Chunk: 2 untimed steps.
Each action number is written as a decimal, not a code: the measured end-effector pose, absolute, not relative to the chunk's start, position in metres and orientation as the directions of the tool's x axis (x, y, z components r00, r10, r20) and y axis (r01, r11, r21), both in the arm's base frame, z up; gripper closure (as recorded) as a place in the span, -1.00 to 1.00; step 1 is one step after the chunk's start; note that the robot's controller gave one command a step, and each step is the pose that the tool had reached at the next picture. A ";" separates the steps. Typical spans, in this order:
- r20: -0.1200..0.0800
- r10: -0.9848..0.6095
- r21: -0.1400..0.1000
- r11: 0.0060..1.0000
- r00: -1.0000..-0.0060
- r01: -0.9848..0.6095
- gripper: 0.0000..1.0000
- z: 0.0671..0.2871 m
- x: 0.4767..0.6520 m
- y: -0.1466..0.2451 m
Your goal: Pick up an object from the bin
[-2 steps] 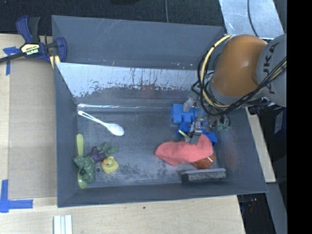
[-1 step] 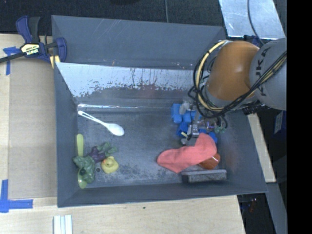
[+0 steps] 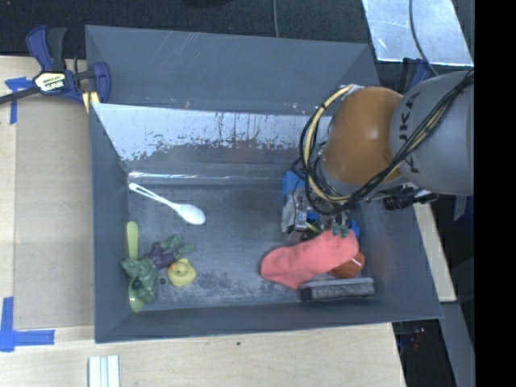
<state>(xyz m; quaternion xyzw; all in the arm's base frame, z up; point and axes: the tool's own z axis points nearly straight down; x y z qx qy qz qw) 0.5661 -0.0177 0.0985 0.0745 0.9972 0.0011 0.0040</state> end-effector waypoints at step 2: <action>-0.013 0.143 0.003 0.990 -0.990 0.143 1.00 0.121 0.565 -0.011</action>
Offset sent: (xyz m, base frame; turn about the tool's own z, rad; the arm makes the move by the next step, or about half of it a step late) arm -0.0018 0.0069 0.0214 -0.0044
